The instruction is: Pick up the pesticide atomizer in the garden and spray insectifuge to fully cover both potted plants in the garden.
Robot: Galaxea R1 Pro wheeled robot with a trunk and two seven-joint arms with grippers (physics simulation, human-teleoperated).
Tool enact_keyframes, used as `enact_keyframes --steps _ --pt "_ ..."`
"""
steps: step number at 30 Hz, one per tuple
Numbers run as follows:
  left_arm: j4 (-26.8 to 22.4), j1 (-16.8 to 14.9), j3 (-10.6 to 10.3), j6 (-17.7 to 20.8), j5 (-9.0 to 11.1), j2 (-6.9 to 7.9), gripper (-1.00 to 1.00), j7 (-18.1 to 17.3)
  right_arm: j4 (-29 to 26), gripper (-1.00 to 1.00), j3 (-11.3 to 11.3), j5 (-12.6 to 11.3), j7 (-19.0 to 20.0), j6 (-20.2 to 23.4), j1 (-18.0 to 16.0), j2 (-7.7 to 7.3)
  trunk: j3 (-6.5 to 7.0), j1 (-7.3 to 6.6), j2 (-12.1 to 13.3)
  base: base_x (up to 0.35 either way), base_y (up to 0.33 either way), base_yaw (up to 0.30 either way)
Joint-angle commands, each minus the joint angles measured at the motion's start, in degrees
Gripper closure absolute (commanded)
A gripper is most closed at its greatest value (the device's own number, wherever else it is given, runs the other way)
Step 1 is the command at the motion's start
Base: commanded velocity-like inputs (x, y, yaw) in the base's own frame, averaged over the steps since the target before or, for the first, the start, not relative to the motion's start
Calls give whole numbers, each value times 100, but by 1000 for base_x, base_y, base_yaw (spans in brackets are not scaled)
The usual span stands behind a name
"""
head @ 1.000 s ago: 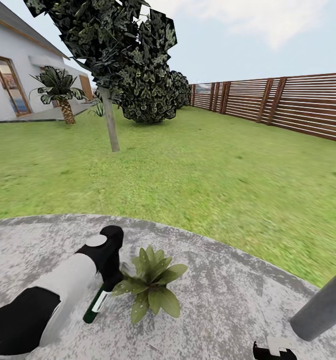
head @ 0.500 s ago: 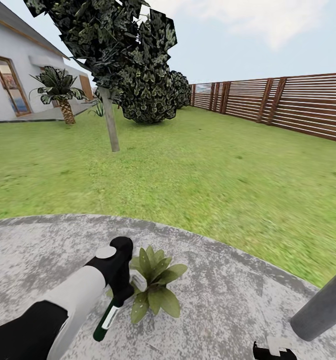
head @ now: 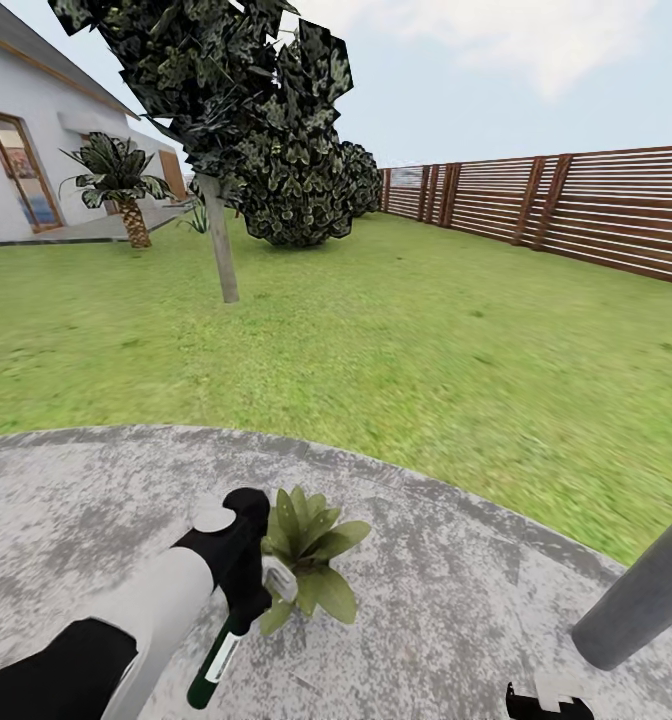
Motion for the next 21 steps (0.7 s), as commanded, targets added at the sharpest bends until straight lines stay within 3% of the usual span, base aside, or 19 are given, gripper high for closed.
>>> enact_keyframes --steps 1,3,7,9,15,21 --pt "-6 5 -12 62 -57 2 100 -59 11 -100 -40 61 -26 -22 -5 -1 -5 -1 -2 -6 -1 0" --pt "-9 13 -2 59 -61 21 100 -59 11 -100 -37 61 -26 -22 -5 -1 -5 -1 -2 -2 -1 0" --pt "0 24 24 55 -42 251 100 -59 12 -100 -38 61 -25 -22 -5 -1 -5 -1 -2 0 0 0" --pt "-6 25 24 55 -25 296 100 -59 11 -100 -43 61 -26 -22 -5 -1 -5 -1 -2 0 0 0" --pt "-189 25 33 71 -23 155 100 -59 11 -100 -38 52 -32 -22 -5 4 -5 -1 -2 34 -21 40" --pt "-285 25 15 73 -51 147 100 -59 11 -100 -41 52 -33 -22 -5 8 -5 -1 -2 90 -195 169"
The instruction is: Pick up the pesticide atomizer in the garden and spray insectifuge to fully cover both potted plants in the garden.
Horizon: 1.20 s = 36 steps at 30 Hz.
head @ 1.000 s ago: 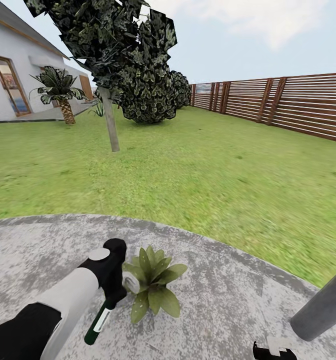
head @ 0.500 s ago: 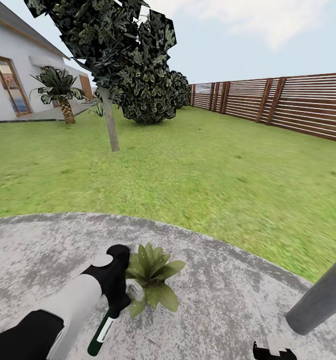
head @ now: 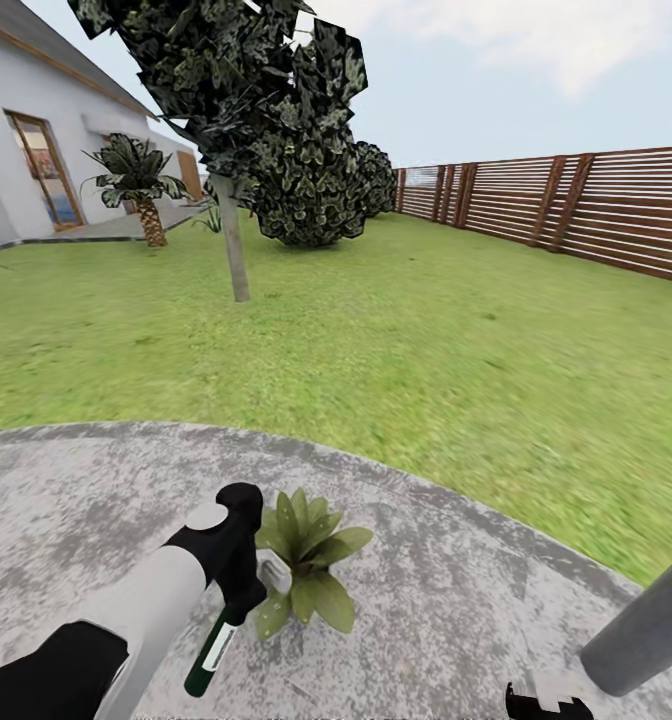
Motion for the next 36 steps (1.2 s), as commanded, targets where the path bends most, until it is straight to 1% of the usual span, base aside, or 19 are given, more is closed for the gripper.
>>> enact_keyframes --steps 1,8,10,14,16,17,18,20,21,22,23,24,25,26,28,30,31,33,36 --pt "-5 -3 -11 59 -61 3 100 -60 13 -100 -40 61 -25 -23 -6 -1 -5 -2 -2 -110 -232 30" --pt "-15 135 -37 59 -80 14 100 -60 13 -100 -44 61 -26 -23 -6 -1 -5 -2 -2 -228 -152 5" --pt "3 151 -30 59 -84 57 100 -60 13 -100 -44 61 -26 -23 -6 -1 -5 -2 -2 -69 -15 0" --pt "6 369 4 59 -70 165 100 -60 13 -100 -44 61 -19 -23 -6 -4 -5 -2 -2 -13 -3 0" --pt "-1 409 15 65 -35 168 100 -60 13 -100 -39 61 -18 -23 -6 -2 -5 -2 -2 -2 0 0" --pt "-7 416 14 66 -28 155 100 -60 15 -100 -38 61 -18 -23 -6 -2 -5 -2 -2 0 0 0" --pt "-22 420 21 71 -15 100 100 -60 14 -100 -41 61 -18 -23 -6 -2 -5 -2 -2 0 0 0" --pt "-203 410 47 80 -2 -63 100 -60 13 -100 -42 61 -17 -23 -6 -1 -5 -2 -2 0 0 0" --pt "-304 404 52 84 2 -95 100 -60 13 -100 -41 61 -17 -23 -6 -1 -5 -2 -2 0 0 0" --pt "-436 393 90 89 13 -127 100 -60 13 -100 -41 61 -17 -23 -6 -4 -5 -2 -2 0 0 0" --pt "-500 381 226 92 64 -145 100 -60 13 -100 -39 64 -17 -23 -6 -6 -5 -2 -2 0 0 0" --pt "-512 371 437 93 147 -152 100 -60 13 -100 -39 66 -17 -23 -6 -8 -5 -2 -2 0 0 0" --pt "-504 365 576 92 175 -148 100 -60 13 -100 -39 68 -14 -23 -6 -9 -5 -2 -2 0 0 0" --pt "-469 356 721 85 194 -133 100 -60 13 -100 -38 68 -12 -23 -6 -9 -5 -2 -2 0 0 0" --pt "-265 320 839 75 198 -95 100 -60 13 -100 -39 69 -11 -23 -6 -10 -5 -2 -2 0 0 0" --pt "75 117 853 76 174 -79 100 -60 13 -100 -43 69 -12 -23 -6 -10 -5 -2 -2 0 0 0" --pt "358 -38 858 87 156 -78 100 -60 13 -100 -43 69 -15 -23 -6 -10 -5 -2 -2 0 0 0" --pt "701 -195 862 95 136 -68 100 -60 13 -100 -44 69 -16 -23 -6 -10 -5 -2 -2 0 0 0" --pt "849 -223 857 67 113 8 100 -60 13 -100 -44 69 -14 -23 -6 -10 -5 -2 -2 0 0 0"
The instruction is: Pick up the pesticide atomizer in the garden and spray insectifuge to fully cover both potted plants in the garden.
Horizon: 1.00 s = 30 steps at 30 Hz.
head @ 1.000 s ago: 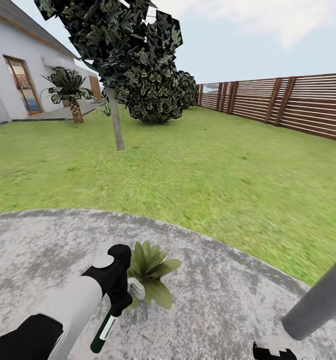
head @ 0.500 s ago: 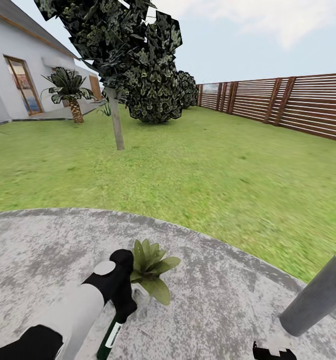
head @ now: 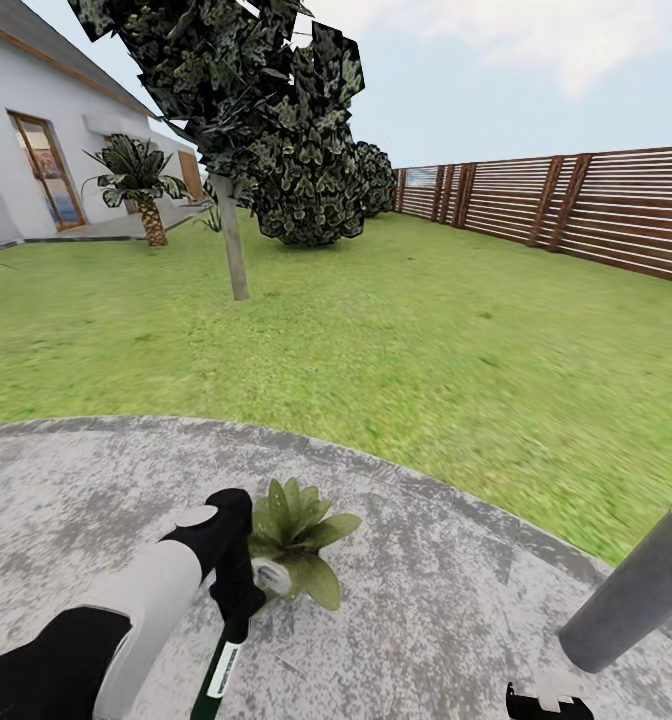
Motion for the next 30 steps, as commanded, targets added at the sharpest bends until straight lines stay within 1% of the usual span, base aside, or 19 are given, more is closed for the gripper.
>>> enact_keyframes --steps 1,3,6,8,11,17,21,25,28,30 --pt "-3 -7 -6 51 -57 57 100 -60 11 -100 -40 61 -26 -22 -6 -1 -5 -1 -2 0 0 0" --pt "-1 -35 -7 39 -61 93 100 -60 11 -100 -40 61 -28 -22 -6 -1 -5 -1 -2 0 0 0" --pt "-19 -64 -7 50 -69 38 100 -60 11 -100 -39 61 -28 -22 -6 -1 -5 -1 -2 6 0 0" --pt "-150 -104 -6 58 -72 -5 100 -60 11 -100 -40 56 -29 -22 -6 -1 -5 -1 -2 155 -90 0" --pt "-216 -78 -7 52 -73 -8 100 -60 11 -100 -40 58 -26 -22 -6 -1 -5 -1 -2 126 -203 -9" --pt "-232 -50 -29 58 -104 8 100 -60 11 -100 -37 61 3 -22 -6 -1 0 -1 -2 -205 -179 -249" --pt "-233 -40 -25 67 -108 54 100 -60 11 -100 -32 61 -1 -22 -6 -1 9 -1 -2 -307 -28 -277" --pt "-237 -29 -17 75 -120 111 100 -60 13 -100 -31 61 -4 -22 -6 1 11 -1 -2 -81 -3 -68" --pt "-270 -107 10 83 -152 235 100 -60 15 -100 -31 61 -9 -22 -6 -1 11 -1 -2 -10 0 -8" --pt "-473 -145 9 85 -163 313 100 -60 17 -100 -31 61 -6 -22 -6 0 11 -1 -2 -2 0 -2"
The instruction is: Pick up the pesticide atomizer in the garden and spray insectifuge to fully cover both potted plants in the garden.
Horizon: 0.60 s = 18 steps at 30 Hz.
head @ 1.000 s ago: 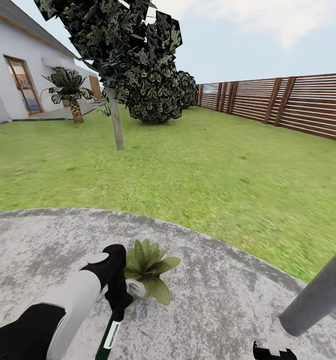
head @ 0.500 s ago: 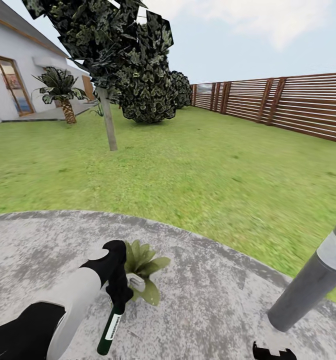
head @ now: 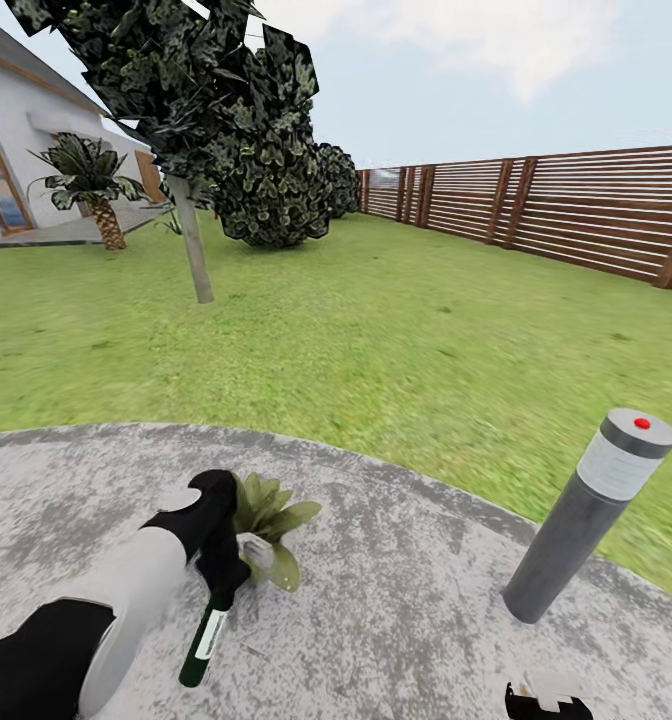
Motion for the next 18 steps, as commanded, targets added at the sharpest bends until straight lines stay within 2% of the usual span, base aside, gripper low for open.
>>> enact_keyframes --steps 1,4,7,10,15,18 --pt "-92 -10 -12 58 -56 29 100 -60 12 -100 -40 61 -24 -22 -5 -2 -5 -1 -2 0 0 0" --pt "-251 -40 -4 60 -176 168 100 -60 13 -100 -40 61 -29 -22 -5 -1 -5 -1 -2 0 0 0" --pt "-278 -26 0 59 -225 200 100 -60 14 -100 -40 61 -28 -22 -5 -2 -5 -1 -2 0 0 0" --pt "-282 23 -19 59 -238 180 100 -60 12 -100 -40 61 -28 -22 -5 -2 -5 -1 -2 36 0 0" --pt "-279 73 -25 54 -249 155 100 -60 12 -100 -40 61 -27 -22 -5 -1 -5 -1 -2 217 0 0" --pt "-281 200 -12 57 -250 39 100 -60 14 -100 -40 61 -27 -22 -5 0 -5 -1 -2 33 0 0"
